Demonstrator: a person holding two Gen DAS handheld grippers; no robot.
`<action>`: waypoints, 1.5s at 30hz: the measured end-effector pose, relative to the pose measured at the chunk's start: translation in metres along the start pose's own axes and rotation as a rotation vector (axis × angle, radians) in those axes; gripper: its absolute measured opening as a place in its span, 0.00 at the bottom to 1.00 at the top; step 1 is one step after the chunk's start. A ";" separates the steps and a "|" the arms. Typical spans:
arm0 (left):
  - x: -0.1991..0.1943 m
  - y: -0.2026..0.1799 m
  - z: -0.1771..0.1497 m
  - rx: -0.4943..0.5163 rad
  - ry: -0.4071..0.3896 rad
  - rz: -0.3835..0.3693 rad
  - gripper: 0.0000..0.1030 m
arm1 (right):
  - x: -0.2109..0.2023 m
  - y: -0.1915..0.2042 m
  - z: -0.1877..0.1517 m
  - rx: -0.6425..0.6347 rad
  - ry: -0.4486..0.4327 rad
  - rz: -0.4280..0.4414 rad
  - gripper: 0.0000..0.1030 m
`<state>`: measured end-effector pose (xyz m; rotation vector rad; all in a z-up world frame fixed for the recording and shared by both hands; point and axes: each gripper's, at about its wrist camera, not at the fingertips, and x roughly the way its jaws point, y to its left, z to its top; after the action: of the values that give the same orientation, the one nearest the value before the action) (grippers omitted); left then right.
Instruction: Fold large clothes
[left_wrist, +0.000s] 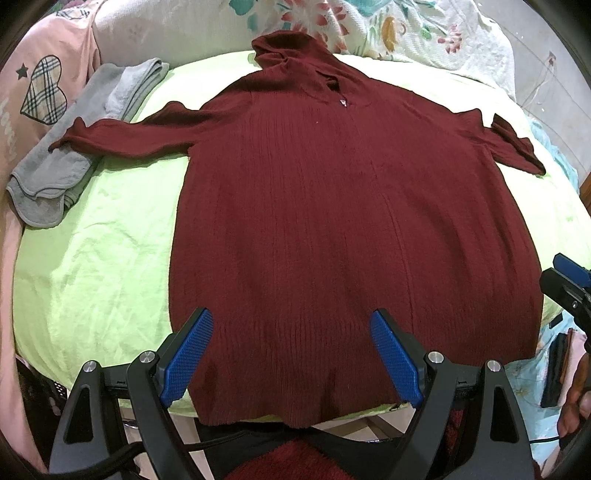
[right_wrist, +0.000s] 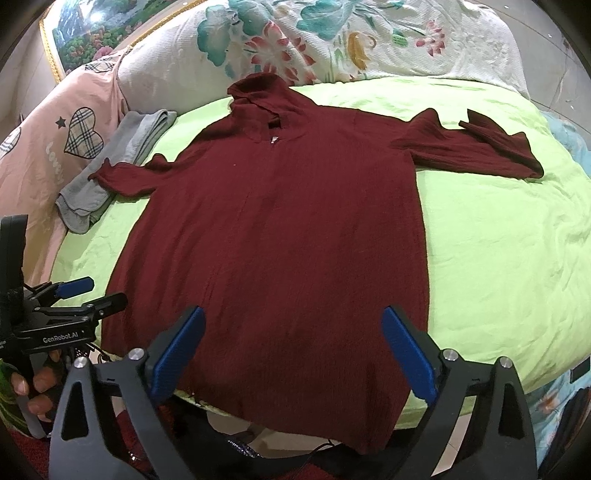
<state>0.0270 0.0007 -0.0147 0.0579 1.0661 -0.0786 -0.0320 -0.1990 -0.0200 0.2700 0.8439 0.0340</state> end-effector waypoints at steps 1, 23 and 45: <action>0.002 0.000 0.002 0.001 -0.003 -0.001 0.85 | 0.002 -0.002 0.001 0.004 0.001 -0.001 0.91; 0.039 0.009 0.058 -0.025 -0.012 0.011 0.85 | 0.026 -0.157 0.129 0.107 -0.157 -0.205 0.73; 0.082 0.002 0.076 0.009 0.087 0.044 0.86 | 0.125 -0.269 0.231 0.172 -0.072 -0.368 0.06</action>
<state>0.1322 -0.0072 -0.0498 0.0935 1.1507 -0.0409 0.2022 -0.4936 -0.0327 0.2717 0.8146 -0.3913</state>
